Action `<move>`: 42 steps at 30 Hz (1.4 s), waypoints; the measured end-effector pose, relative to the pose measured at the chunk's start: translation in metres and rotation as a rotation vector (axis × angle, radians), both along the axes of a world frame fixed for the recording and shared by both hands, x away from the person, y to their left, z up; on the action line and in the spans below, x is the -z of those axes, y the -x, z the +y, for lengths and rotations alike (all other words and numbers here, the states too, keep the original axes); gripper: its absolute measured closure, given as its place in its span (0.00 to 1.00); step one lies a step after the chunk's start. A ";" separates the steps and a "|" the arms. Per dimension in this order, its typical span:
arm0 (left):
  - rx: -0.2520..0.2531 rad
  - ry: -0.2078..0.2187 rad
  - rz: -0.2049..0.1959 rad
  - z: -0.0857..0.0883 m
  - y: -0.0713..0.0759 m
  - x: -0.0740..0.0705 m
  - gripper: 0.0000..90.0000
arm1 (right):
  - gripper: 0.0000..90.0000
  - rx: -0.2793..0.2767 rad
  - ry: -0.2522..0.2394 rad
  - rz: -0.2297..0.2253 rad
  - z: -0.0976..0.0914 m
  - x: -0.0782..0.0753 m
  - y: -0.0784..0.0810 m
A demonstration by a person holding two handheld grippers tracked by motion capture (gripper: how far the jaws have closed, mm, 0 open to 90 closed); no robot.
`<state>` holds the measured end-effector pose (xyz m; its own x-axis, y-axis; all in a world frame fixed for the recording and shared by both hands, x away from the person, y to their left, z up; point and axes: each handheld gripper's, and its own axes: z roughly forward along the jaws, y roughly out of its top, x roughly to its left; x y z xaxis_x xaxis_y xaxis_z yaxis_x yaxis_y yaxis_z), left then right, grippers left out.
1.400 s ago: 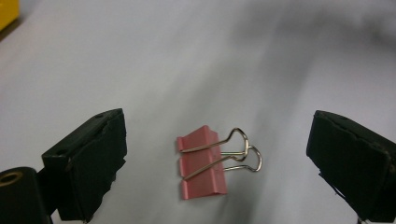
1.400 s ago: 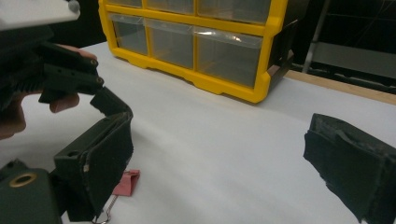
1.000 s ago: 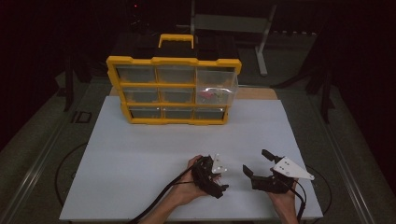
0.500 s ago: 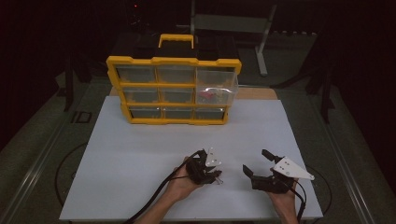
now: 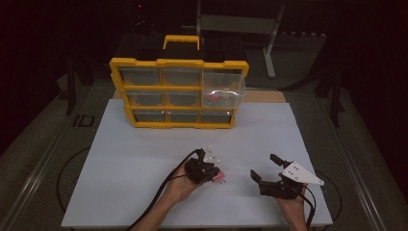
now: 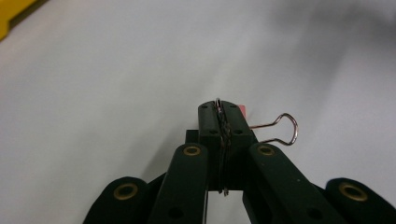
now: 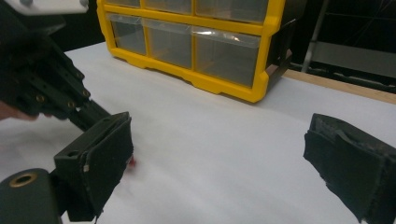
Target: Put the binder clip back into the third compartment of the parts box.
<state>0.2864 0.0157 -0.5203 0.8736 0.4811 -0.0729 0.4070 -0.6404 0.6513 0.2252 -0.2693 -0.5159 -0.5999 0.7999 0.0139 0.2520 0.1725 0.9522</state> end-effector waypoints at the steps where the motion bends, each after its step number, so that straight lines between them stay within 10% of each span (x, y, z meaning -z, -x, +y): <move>1: -0.007 0.004 -0.003 0.002 -0.001 -0.002 1.00 | 0.08 0.000 0.000 0.001 0.000 0.000 0.000; 20: -0.102 0.084 -0.068 0.055 -0.024 -0.059 1.00 | 0.08 -0.003 0.001 0.006 0.001 0.001 0.000; 42: -0.081 0.195 -0.125 0.093 -0.047 -0.134 1.00 | 0.08 -0.002 0.000 0.004 0.000 0.001 -0.001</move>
<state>0.3336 0.1091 -0.3865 0.8407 0.5376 -0.0655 0.3609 -0.4660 0.8078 0.2265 -0.2694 -0.5169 -0.6017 0.7985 0.0166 0.2554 0.1727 0.9513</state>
